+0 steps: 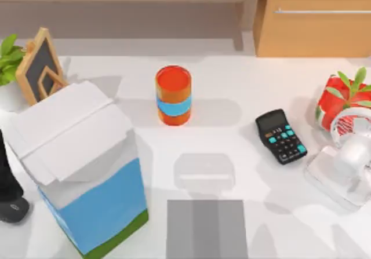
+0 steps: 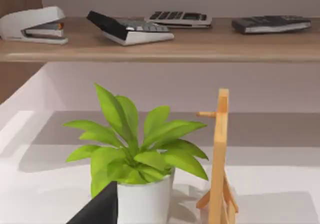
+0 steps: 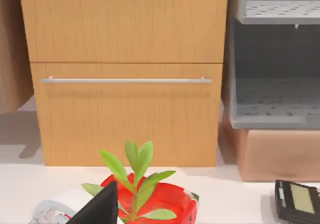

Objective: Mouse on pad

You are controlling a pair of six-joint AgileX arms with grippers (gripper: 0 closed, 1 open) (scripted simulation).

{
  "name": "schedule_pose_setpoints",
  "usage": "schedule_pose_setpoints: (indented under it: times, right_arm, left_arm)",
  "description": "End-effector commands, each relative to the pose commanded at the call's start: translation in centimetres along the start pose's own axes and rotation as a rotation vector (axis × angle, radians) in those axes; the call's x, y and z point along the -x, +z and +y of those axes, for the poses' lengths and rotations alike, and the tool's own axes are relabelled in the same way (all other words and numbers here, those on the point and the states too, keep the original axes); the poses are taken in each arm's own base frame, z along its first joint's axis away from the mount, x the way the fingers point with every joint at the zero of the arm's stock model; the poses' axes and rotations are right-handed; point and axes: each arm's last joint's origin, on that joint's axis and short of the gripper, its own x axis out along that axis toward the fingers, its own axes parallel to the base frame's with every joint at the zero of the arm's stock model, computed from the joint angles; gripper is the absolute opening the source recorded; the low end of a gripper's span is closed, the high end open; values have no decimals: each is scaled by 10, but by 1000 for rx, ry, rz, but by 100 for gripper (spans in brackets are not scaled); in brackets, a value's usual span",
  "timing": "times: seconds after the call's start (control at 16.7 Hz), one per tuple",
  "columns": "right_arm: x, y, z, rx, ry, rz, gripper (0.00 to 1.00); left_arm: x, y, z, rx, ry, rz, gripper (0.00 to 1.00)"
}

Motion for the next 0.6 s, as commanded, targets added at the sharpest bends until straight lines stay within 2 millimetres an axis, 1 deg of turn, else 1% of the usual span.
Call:
schedule_pose_setpoints:
  times: [0.18, 0.3, 0.42, 0.6]
  right_arm:
    - [0, 0, 0, 0, 0, 0, 100]
    - [0, 0, 0, 0, 0, 0, 100]
    - [0, 0, 0, 0, 0, 0, 100]
    - [0, 0, 0, 0, 0, 0, 100]
  left_arm:
    - [0, 2, 1, -10, 17, 1, 100]
    - [-1, 11, 6, -61, 81, 14, 100]
    - [-4, 30, 12, -153, 158, 39, 100]
    - [-15, 69, 21, -368, 236, 131, 100]
